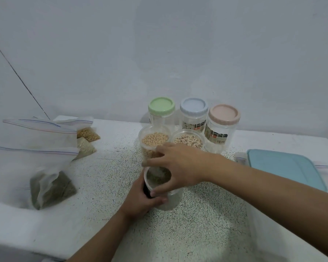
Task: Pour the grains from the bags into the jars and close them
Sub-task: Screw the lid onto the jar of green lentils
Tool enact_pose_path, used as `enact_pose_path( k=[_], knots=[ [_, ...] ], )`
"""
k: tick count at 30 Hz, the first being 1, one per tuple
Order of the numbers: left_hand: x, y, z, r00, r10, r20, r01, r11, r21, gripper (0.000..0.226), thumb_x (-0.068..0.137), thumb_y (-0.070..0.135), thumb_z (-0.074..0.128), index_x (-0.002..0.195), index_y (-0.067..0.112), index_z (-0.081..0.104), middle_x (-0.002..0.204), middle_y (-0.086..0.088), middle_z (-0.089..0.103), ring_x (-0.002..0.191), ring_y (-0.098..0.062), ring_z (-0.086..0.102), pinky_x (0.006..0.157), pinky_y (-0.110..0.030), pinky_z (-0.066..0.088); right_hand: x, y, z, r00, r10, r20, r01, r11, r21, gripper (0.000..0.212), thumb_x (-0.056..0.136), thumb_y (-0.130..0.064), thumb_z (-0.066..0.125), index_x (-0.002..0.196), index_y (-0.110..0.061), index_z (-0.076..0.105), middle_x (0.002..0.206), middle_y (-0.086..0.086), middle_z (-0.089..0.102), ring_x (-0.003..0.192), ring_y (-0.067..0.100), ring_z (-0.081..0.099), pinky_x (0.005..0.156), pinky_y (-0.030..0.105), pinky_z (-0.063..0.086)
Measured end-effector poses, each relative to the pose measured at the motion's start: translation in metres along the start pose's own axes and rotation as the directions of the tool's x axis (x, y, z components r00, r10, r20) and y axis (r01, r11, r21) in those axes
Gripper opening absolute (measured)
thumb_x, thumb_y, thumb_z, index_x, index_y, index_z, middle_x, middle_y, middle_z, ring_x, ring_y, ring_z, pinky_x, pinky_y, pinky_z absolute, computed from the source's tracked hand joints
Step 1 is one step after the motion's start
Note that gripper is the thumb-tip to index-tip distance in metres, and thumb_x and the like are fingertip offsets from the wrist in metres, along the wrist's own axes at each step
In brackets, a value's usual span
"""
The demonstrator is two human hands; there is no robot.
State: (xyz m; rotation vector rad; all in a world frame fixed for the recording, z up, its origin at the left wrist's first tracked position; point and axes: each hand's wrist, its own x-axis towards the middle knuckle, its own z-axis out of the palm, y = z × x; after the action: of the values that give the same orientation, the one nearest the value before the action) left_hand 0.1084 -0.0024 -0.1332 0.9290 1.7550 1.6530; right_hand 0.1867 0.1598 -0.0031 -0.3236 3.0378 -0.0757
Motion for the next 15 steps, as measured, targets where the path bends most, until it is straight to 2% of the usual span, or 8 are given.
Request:
enact_pose_path(
  k=[2, 4, 7, 9, 11, 13, 15],
  knots=[
    [-0.001, 0.003, 0.002, 1.0, 0.007, 0.001, -0.007, 1.0, 0.017, 0.079, 0.071, 0.035, 0.089, 0.135, 0.01, 0.051, 0.128, -0.004, 0.069, 0.117, -0.022, 0.068, 0.092, -0.027, 0.054, -0.007, 0.007, 0.01, 0.991, -0.132, -0.031, 0.133, 0.991, 0.023, 0.069, 0.089, -0.074, 0.055, 0.148, -0.041, 0.045, 0.142, 0.006, 0.048, 0.127, 0.021, 0.044, 0.103, 0.042, 0.043],
    [-0.001, 0.005, 0.003, 1.0, 0.021, -0.002, -0.021, 0.999, 0.024, 0.072, 0.074, 0.025, 0.084, 0.136, 0.012, 0.05, 0.13, 0.0, 0.068, 0.119, -0.02, 0.067, 0.094, -0.025, 0.054, -0.011, 0.009, 0.021, 0.984, -0.153, -0.094, 0.158, 0.987, 0.043, 0.062, 0.093, -0.066, 0.056, 0.147, -0.037, 0.05, 0.144, 0.01, 0.048, 0.129, 0.022, 0.041, 0.104, 0.04, 0.039],
    [0.001, 0.002, 0.002, 0.998, 0.057, -0.029, -0.055, 0.997, 0.051, 0.079, 0.071, 0.018, 0.081, 0.141, 0.015, 0.045, 0.135, 0.011, 0.065, 0.125, -0.011, 0.062, 0.097, -0.02, 0.051, -0.006, 0.004, 0.038, 0.959, -0.145, -0.245, 0.147, 0.989, -0.01, 0.06, 0.091, -0.065, 0.059, 0.141, -0.033, 0.057, 0.127, 0.012, 0.055, 0.112, 0.02, 0.044, 0.085, 0.03, 0.031],
    [0.002, -0.003, 0.001, 0.995, 0.086, -0.047, -0.081, 0.992, 0.092, 0.085, 0.068, 0.016, 0.081, 0.144, 0.018, 0.043, 0.137, 0.01, 0.064, 0.128, -0.013, 0.06, 0.099, -0.024, 0.051, -0.002, -0.001, 0.046, 0.934, -0.118, -0.338, 0.118, 0.993, -0.019, 0.058, 0.088, -0.064, 0.062, 0.136, -0.031, 0.061, 0.117, 0.012, 0.056, 0.103, 0.021, 0.046, 0.079, 0.03, 0.032],
    [0.003, -0.011, -0.001, 0.993, 0.11, -0.053, -0.102, 0.987, 0.128, 0.087, 0.067, 0.013, 0.08, 0.146, 0.018, 0.043, 0.138, 0.002, 0.063, 0.129, -0.019, 0.06, 0.101, -0.032, 0.052, -0.001, -0.006, 0.047, 0.927, -0.068, -0.368, 0.061, 0.998, -0.029, 0.058, 0.088, -0.066, 0.056, 0.136, -0.033, 0.06, 0.116, 0.012, 0.056, 0.102, 0.022, 0.047, 0.08, 0.034, 0.039],
    [0.005, -0.015, -0.001, 0.993, 0.113, -0.041, -0.107, 0.986, 0.131, 0.088, 0.067, 0.005, 0.08, 0.147, 0.018, 0.044, 0.139, 0.0, 0.063, 0.129, -0.021, 0.06, 0.102, -0.036, 0.052, -0.002, -0.009, 0.049, 0.927, -0.028, -0.374, 0.021, 0.999, -0.024, 0.061, 0.088, -0.068, 0.051, 0.136, -0.033, 0.059, 0.117, 0.011, 0.055, 0.104, 0.022, 0.046, 0.082, 0.035, 0.04],
    [0.006, -0.015, 0.0, 0.995, 0.097, -0.023, -0.095, 0.991, 0.096, 0.089, 0.067, 0.0, 0.08, 0.147, 0.014, 0.044, 0.139, -0.007, 0.062, 0.129, -0.026, 0.06, 0.103, -0.042, 0.052, -0.003, -0.009, 0.053, 0.914, -0.001, -0.405, 0.012, 1.0, 0.025, 0.062, 0.086, -0.069, 0.055, 0.135, -0.029, 0.061, 0.12, 0.01, 0.056, 0.107, 0.022, 0.047, 0.086, 0.035, 0.04]
  ],
)
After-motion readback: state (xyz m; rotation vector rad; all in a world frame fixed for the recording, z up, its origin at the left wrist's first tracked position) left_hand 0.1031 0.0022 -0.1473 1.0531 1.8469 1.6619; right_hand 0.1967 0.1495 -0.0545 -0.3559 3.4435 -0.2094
